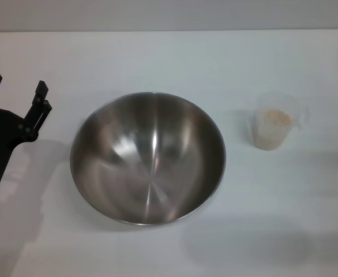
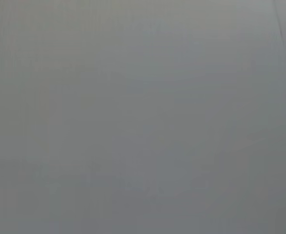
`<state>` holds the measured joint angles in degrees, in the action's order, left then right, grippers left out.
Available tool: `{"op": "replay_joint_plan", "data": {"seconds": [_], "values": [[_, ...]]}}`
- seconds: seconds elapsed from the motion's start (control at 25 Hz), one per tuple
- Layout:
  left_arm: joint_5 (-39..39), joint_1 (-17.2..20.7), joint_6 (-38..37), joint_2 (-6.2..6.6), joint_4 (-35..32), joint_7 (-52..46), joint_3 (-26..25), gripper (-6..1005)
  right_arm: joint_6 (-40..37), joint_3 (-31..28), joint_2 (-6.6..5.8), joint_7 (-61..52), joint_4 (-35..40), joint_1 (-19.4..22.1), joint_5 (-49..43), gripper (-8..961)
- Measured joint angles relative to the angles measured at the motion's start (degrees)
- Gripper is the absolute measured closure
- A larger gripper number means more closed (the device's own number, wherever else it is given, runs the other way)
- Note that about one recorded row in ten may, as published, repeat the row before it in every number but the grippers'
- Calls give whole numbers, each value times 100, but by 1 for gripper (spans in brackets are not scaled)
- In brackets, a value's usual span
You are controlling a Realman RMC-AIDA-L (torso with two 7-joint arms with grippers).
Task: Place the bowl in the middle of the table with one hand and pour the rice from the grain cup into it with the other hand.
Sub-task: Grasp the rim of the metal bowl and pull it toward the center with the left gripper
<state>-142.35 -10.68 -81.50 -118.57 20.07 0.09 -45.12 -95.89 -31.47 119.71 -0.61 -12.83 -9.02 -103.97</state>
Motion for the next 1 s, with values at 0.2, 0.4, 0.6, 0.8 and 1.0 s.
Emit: {"op": "replay_joint_plan", "data": {"seconds": [0.2, 0.4, 0.6, 0.8, 1.0], "values": [[-23, -37, 135, 66, 248, -1, -72, 187, 1, 0, 0, 0, 0, -15, 0, 111], [-49, 64, 1354, 447, 1354, 31, -376, 189, 1, 0, 0, 0, -8, -13, 1, 111], [-356, 349, 4027, 1132, 3475, -58, -1079, 188, -14, 0, 0, 0, -9, -5, 6, 112], [-827, 631, 7180, 1347, 5599, -49, -2116, 188, -36, 0, 0, 0, -9, -4, 17, 112], [-914, 584, 9806, 1121, 6919, 528, -2933, 187, -20, 0, -3, 0, -8, -17, 26, 112]]}}
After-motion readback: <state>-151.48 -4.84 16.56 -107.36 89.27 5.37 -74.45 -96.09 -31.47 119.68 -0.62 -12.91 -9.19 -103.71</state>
